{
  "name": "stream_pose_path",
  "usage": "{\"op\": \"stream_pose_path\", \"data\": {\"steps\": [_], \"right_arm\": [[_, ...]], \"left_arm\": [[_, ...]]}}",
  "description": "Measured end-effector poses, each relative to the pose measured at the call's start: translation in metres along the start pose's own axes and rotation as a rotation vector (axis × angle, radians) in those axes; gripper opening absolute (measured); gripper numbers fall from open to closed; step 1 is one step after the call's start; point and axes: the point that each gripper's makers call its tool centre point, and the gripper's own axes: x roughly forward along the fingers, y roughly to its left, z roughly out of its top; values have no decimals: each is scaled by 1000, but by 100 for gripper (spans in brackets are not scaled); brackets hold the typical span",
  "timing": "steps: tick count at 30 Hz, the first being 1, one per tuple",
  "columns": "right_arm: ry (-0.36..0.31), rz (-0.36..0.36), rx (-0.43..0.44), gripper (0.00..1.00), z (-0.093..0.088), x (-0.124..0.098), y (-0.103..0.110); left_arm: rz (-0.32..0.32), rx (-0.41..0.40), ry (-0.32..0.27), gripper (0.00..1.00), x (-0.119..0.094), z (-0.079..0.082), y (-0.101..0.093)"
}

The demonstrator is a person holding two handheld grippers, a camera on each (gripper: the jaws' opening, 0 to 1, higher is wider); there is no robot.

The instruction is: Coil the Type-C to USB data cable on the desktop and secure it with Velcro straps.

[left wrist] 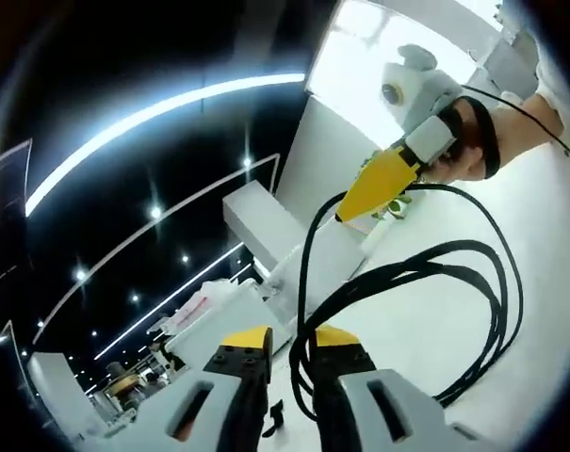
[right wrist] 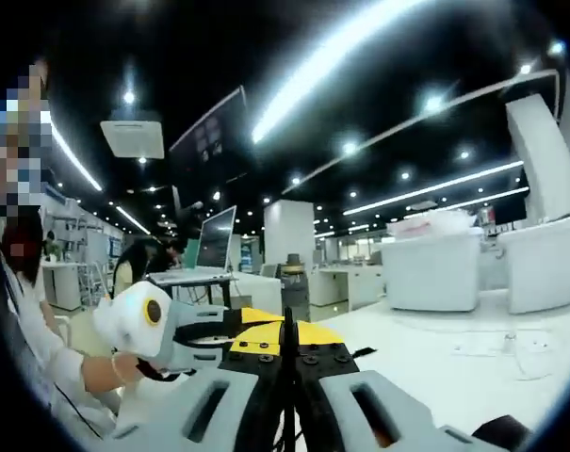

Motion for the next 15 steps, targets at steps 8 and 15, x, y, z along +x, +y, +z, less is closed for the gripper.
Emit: {"op": "stream_pose_path", "data": {"steps": [8, 15], "right_arm": [[6, 78, 106, 2, -1, -1, 14], [48, 93, 117, 3, -13, -14, 13]], "left_arm": [[-16, 5, -11, 10, 6, 0, -4], [-49, 81, -14, 4, 1, 3, -8]]}}
